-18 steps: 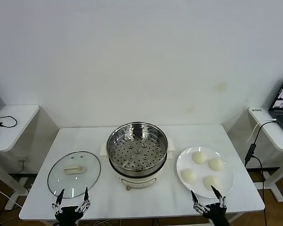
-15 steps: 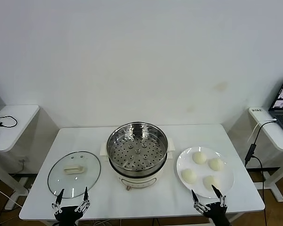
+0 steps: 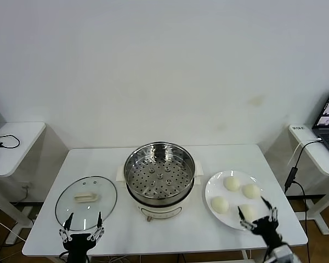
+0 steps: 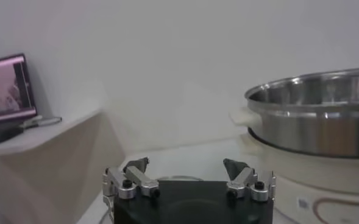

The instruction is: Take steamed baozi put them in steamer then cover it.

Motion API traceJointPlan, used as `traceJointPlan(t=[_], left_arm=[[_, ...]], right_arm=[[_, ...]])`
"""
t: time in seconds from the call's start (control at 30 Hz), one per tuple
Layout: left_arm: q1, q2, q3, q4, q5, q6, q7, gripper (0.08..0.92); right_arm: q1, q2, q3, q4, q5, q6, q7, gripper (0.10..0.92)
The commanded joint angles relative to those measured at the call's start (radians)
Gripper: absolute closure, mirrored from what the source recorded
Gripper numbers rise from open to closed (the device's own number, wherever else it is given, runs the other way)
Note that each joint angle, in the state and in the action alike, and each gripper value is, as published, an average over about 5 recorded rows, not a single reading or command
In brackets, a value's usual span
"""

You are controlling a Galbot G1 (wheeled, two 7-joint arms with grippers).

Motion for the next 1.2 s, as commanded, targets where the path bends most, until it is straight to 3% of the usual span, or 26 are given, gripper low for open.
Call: traceJointPlan(t=[0.03,0.33,0.53,0.83,1.2], left_arm=[[-0.023,-0.001,0.001,0.0,0.046,0.008,-0.007,0.177],[-0.05,0.002,0.01,0.012,0.071,0.006,-0.001,0.177],[-0.076,0.008,0.009,0.034,0.073,-0.011,-0.004,0.177],[-0.095,0.02,0.006,0.05,0.064,-0.011,-0.008,0.177],[-0.103,0.016,-0.002,0.056,0.069,-0.01,-0.006,0.177]], right_arm=[[0.208,-0.264,0.002,-0.102,-0.224,-0.045,-0.231,0.203],[0.507,-0.545,-0.25,-0.249,-0.057,-0.11,-0.541,0.203],[0.823,-0.598,-0.606,-0.384,0.073,-0.139,-0.679,0.203],[1.259,-0.495,-1.12,-0.573,0.122,-0.145,-0.778,0.203],[1.475,-0.287,-1.376,-0.763,0.094,-0.148,-0.838,0.203]])
